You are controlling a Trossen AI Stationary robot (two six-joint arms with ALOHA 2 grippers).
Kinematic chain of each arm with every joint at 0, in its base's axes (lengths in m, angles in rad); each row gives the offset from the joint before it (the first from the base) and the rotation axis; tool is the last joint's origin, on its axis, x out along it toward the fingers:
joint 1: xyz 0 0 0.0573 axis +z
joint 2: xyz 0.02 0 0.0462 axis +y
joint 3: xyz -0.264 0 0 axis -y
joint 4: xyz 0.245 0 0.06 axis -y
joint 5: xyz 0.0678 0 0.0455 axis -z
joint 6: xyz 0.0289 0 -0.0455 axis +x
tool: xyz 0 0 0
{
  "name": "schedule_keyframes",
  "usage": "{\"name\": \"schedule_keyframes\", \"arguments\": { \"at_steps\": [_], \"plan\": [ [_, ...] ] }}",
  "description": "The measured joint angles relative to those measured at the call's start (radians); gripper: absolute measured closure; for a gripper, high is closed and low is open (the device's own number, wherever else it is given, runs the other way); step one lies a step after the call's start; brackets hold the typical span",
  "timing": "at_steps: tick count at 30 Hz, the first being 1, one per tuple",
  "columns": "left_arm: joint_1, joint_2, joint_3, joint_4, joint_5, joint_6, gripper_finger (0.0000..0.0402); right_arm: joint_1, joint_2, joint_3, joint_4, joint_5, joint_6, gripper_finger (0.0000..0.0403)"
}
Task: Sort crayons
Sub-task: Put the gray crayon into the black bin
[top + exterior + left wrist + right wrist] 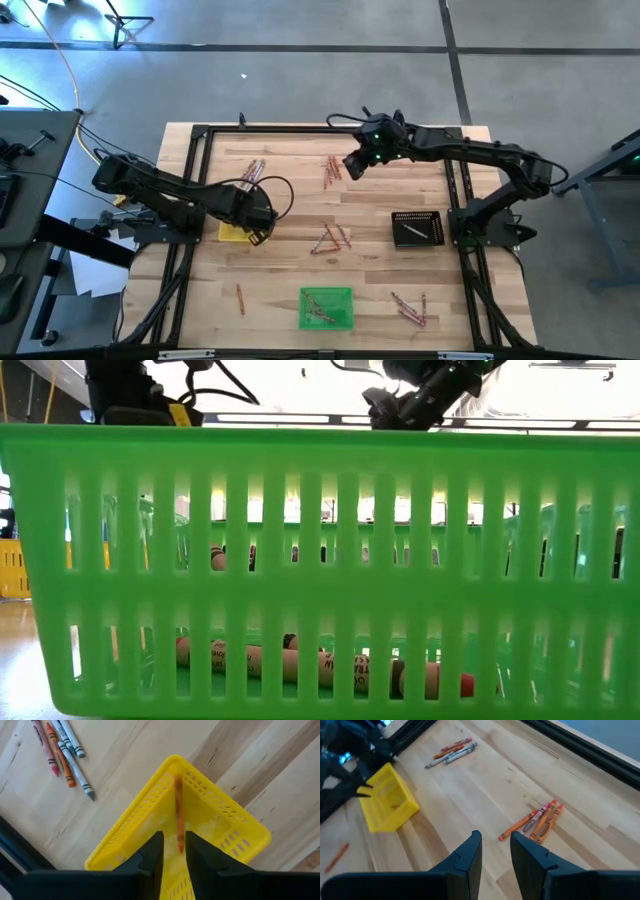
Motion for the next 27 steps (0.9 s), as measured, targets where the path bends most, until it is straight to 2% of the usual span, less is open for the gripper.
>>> {"name": "schedule_keyframes", "arguments": {
  "at_steps": [6,11,15,18,23,27],
  "plan": [
    [0.006,0.0,0.0,0.005,0.003,-0.021,0.0307,-0.017,-0.046,0.0,-0.124,0.004,-0.073,0.0308],
    [0.033,0.0,0.0,0.086,-0.001,-0.077,0.0303,-0.107,-0.094,0.0,-0.327,0.031,-0.127,0.0308],
    [0.067,0.0,0.0,0.265,-0.011,-0.057,0.0306,-0.194,-0.092,-0.001,-0.486,0.104,-0.191,0.0308],
    [0.095,0.0,0.0,0.444,-0.031,-0.001,0.0306,-0.251,-0.059,-0.005,-0.561,0.114,-0.277,0.0308],
    [0.145,0.0,0.0,0.707,-0.038,0.088,0.0306,-0.326,0.009,-0.005,-0.558,0.11,-0.417,0.0308],
    [0.181,0.0,0.0,0.842,-0.038,0.136,0.0306,-0.396,0.088,-0.005,-0.551,0.11,-0.502,0.0308]
  ]
}}
